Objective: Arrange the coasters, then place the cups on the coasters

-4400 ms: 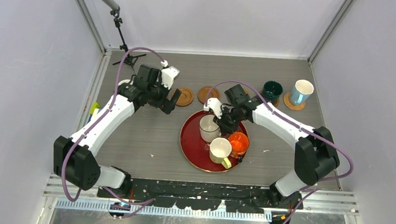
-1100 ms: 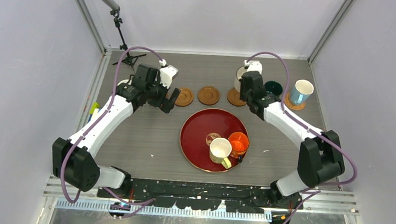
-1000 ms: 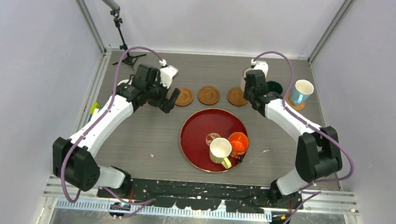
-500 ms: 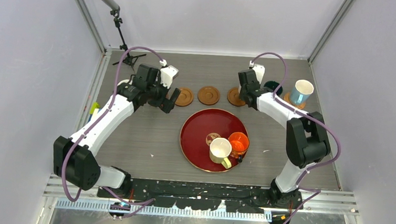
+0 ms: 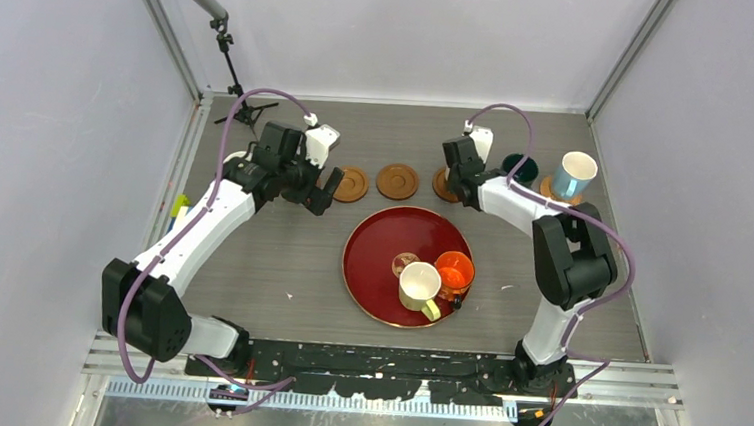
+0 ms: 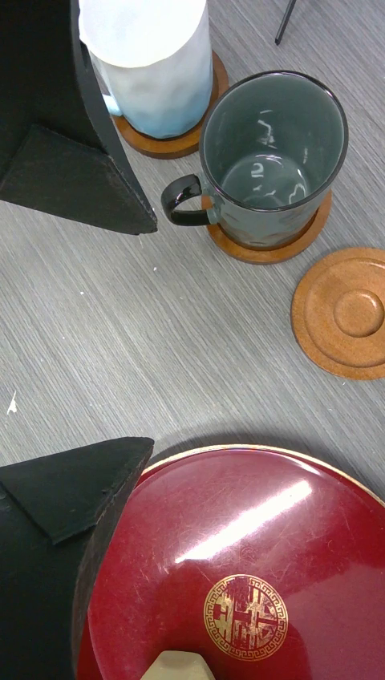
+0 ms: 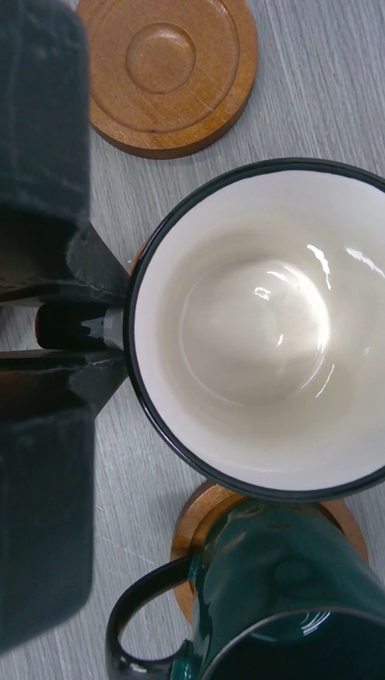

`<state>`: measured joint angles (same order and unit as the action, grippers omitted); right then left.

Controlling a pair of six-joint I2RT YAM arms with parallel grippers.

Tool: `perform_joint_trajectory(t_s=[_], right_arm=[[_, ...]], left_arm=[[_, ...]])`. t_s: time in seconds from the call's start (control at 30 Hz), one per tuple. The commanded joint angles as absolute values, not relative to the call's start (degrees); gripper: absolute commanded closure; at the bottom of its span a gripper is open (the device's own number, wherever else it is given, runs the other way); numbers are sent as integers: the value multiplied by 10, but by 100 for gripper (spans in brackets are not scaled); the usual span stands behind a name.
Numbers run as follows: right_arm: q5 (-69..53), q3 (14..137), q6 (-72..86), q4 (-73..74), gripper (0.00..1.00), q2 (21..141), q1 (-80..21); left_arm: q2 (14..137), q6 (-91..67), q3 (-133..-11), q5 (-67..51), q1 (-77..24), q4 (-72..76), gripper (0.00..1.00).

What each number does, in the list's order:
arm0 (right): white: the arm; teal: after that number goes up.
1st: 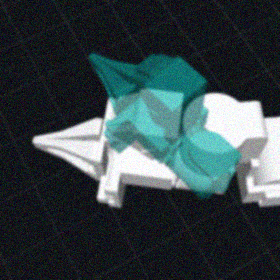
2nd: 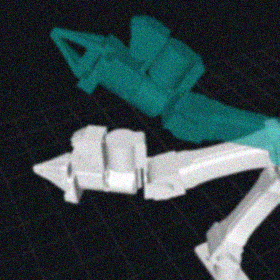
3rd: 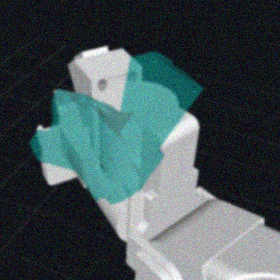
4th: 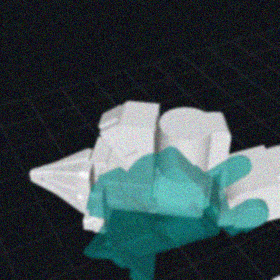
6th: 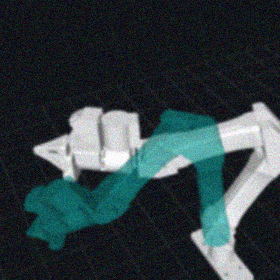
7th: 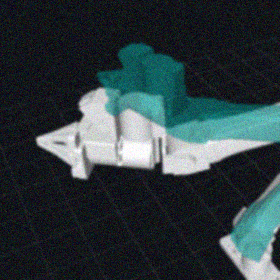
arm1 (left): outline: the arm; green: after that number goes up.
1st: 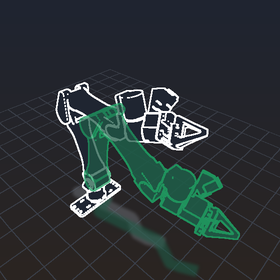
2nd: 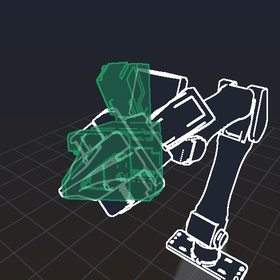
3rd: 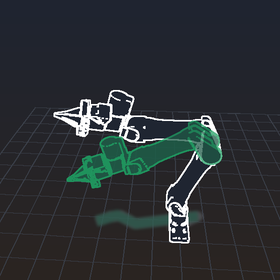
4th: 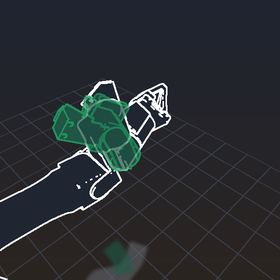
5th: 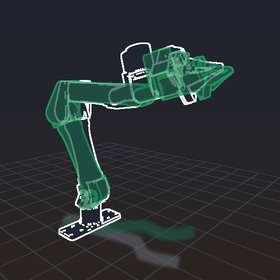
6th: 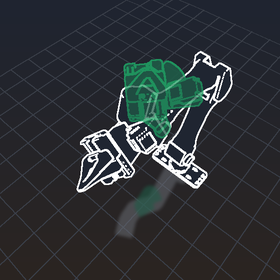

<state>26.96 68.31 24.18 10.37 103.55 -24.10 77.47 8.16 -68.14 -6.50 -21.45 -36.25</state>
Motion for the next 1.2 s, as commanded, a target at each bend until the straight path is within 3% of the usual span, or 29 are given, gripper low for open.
perform_joint_trajectory(t_s=[0.0,0.8,1.17], right_arm=[[323,728,259,41,99,1035,-253],[351,713,278,69,99,1039,-282],[356,698,270,70,95,1034,-281]], left_arm=[[776,83,-698,-67,-212,-342,0],[781,83,-694,-69,-210,-338,0],[777,83,-690,-70,-209,-340,0]])
